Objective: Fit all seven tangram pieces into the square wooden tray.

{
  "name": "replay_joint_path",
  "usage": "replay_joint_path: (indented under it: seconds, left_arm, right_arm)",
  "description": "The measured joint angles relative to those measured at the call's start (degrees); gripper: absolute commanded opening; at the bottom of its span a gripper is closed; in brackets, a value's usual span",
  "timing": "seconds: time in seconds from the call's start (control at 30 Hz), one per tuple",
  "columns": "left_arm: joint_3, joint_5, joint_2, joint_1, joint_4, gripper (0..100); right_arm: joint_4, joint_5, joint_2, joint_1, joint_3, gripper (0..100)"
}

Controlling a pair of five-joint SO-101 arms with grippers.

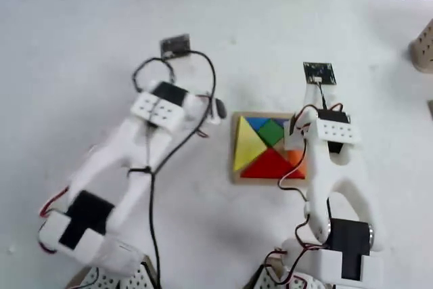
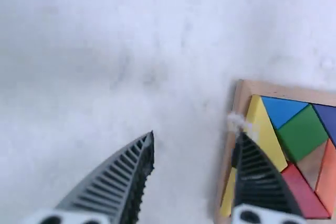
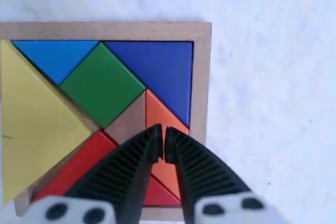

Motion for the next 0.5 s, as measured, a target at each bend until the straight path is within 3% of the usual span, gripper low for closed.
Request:
replay_joint_path:
  seconds: [0.17, 0.5]
  left_arm:
    - [4.75, -4.66, -1.93, 1.32, -1.58, 2]
    - [10.46, -5.19, 4.92, 7.38, -19.08, 4]
  right_arm:
    - [0.00, 0.00, 0.00, -0.09, 0.00, 1.8]
    - [0.00, 0.35, 0.00, -0.62, 0.09, 1.8]
